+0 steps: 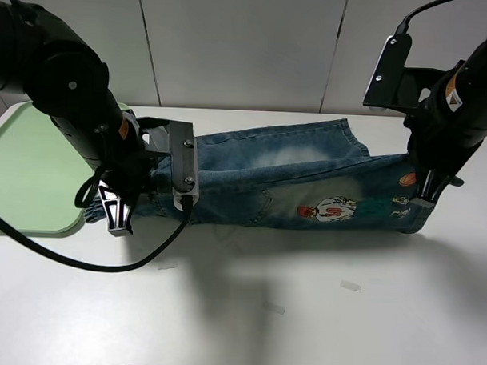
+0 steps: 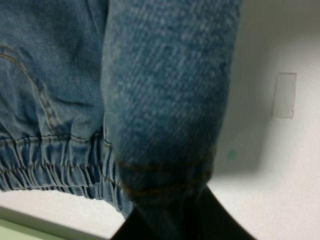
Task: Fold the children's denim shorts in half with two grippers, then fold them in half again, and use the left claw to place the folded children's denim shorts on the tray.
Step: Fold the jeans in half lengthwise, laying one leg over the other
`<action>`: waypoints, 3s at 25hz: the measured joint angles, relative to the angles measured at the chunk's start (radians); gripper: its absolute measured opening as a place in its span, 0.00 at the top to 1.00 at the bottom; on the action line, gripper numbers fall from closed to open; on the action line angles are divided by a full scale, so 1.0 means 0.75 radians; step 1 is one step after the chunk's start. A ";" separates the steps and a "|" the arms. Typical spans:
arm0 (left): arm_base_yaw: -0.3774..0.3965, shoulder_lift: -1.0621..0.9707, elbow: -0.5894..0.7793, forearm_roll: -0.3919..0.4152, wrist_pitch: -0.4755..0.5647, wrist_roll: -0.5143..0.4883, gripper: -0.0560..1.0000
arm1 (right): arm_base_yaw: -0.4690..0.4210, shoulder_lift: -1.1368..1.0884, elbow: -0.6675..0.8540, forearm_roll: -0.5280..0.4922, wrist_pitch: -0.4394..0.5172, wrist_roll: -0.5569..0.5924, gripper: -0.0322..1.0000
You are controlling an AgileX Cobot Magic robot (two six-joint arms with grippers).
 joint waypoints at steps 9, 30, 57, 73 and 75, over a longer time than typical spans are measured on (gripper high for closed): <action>0.000 0.004 0.000 0.195 -0.088 -0.203 0.91 | -0.001 0.188 -0.237 -0.060 0.005 0.000 1.00; 0.210 0.174 -0.120 0.279 -0.360 -0.301 0.91 | -0.230 0.402 -0.386 -0.036 -0.349 0.000 1.00; 0.268 0.359 -0.238 0.318 -0.444 -0.301 0.91 | -0.337 0.646 -0.556 -0.041 -0.609 0.018 1.00; 0.294 0.359 -0.238 0.322 -0.524 -0.301 0.91 | -0.353 0.661 -0.556 -0.049 -0.691 0.051 1.00; 0.294 0.359 -0.238 0.322 -0.524 -0.301 0.91 | -0.353 0.661 -0.556 -0.051 -0.692 0.051 1.00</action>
